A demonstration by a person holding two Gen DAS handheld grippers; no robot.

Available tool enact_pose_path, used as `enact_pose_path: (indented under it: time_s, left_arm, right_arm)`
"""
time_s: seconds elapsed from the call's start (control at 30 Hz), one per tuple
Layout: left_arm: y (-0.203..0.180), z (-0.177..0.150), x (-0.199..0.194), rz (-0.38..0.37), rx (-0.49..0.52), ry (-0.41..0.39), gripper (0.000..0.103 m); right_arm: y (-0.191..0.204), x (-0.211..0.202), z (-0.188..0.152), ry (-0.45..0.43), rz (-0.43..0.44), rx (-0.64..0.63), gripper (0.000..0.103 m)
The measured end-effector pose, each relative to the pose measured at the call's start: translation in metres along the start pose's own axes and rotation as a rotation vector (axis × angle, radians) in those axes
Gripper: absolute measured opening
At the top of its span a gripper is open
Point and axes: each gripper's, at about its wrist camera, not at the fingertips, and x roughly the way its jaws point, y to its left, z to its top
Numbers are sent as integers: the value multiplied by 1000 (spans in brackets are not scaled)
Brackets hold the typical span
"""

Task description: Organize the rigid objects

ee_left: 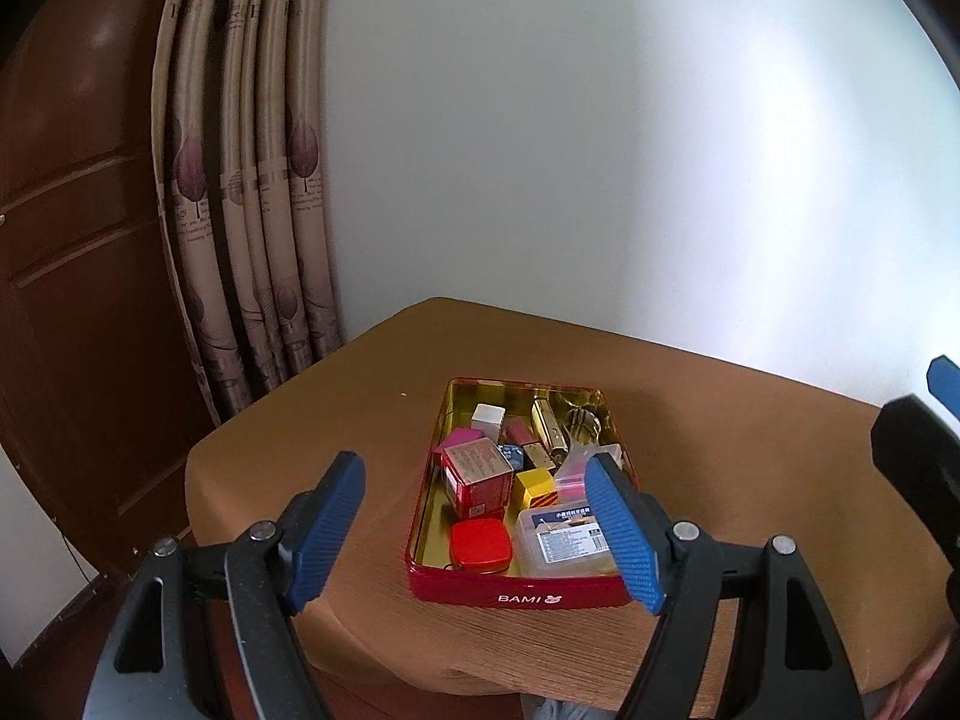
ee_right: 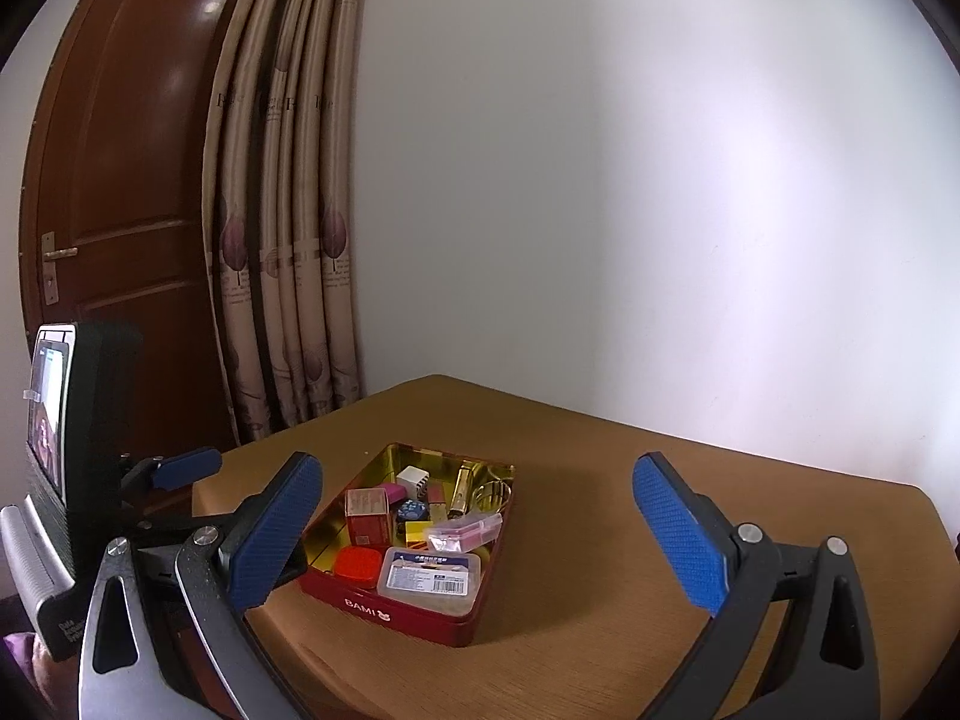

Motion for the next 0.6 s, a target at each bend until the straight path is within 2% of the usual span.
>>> enact_pose_path:
  time_s: [0.6]
  left_arm:
    - [-4, -7, 12, 7, 15, 20, 79]
  right_arm:
    - [1, 2, -7, 21, 5, -4, 103]
